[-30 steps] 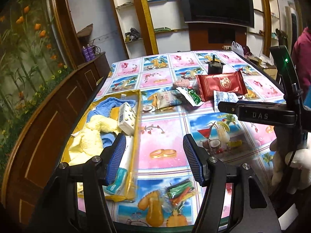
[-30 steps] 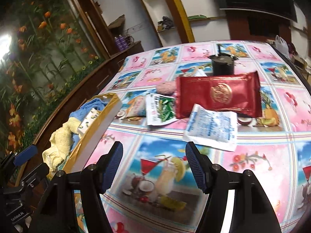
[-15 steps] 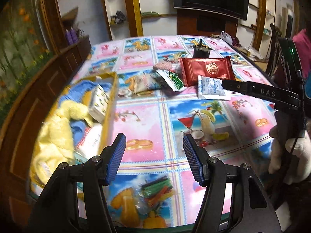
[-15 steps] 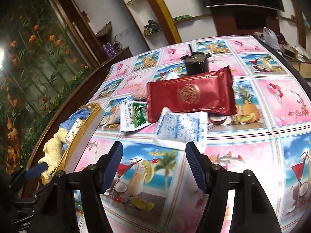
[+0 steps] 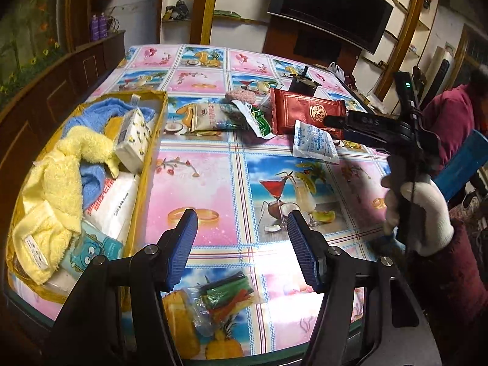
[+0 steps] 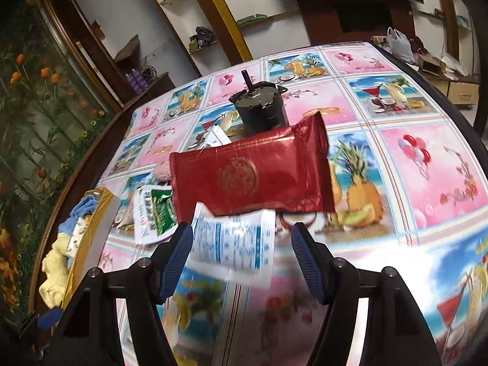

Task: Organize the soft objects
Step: 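Move both open tools back over the remaining items on the table, then grasp the white desiccant packet with the left tool while the right tool grasps the green-white snack bag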

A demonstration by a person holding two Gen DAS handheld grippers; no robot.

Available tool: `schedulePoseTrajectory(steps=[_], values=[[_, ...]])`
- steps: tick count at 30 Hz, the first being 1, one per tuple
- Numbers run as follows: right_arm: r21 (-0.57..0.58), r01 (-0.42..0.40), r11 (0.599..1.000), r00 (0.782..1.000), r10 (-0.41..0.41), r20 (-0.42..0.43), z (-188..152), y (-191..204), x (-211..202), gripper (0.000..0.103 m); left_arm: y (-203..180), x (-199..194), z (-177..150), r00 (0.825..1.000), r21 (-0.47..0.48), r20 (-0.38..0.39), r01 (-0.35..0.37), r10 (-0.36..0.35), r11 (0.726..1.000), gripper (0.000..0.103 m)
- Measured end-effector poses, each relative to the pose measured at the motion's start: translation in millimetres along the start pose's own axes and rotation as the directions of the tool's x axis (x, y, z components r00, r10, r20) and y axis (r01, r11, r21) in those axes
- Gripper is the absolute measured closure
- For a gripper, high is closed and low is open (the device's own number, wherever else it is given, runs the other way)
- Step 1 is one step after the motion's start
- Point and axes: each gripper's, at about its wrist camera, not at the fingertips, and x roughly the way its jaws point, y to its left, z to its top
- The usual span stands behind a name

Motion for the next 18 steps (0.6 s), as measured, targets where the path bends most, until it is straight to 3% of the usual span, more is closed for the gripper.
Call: schedulePoseTrajectory(steps=[5, 9, 10, 12, 13, 14, 18], values=[[-0.129, 0.003, 0.992, 0.995, -0.015, -0.094, -3, 26, 32, 0.037, 15, -7, -2, 1.000, -0.037, 0.010, 0.005, -0.004, 0.999, 0.041], [-0.237, -0.147, 0.960, 0.977, 0.104, -0.184, -24, 59, 28, 0.038, 23, -9, -1, 0.999, -0.062, 0.022, 0.027, -0.026, 0.998, 0.041], [-0.254, -0.215, 0.943, 0.962, 0.159, -0.224, -29, 67, 26, 0.038, 23, -9, -1, 0.999, -0.061, 0.021, 0.038, -0.036, 0.997, 0.041], [-0.249, -0.366, 0.897, 0.904, 0.279, -0.324, -39, 79, 21, 0.038, 21, -8, -2, 0.999, -0.052, 0.017, 0.050, -0.049, 0.997, 0.041], [-0.243, -0.390, 0.888, 0.892, 0.299, -0.337, -41, 81, 18, 0.038, 20, -7, -2, 0.998, -0.047, 0.015, 0.057, -0.056, 0.997, 0.041], [-0.242, -0.384, 0.891, 0.896, 0.297, -0.329, -41, 81, 15, 0.038, 19, -6, -3, 0.998, -0.043, 0.013, 0.065, -0.064, 0.997, 0.041], [-0.242, -0.227, 0.943, 0.960, 0.175, -0.220, -30, 74, 14, 0.037, 18, -5, -4, 0.996, -0.045, 0.009, 0.087, -0.087, 0.995, 0.041]])
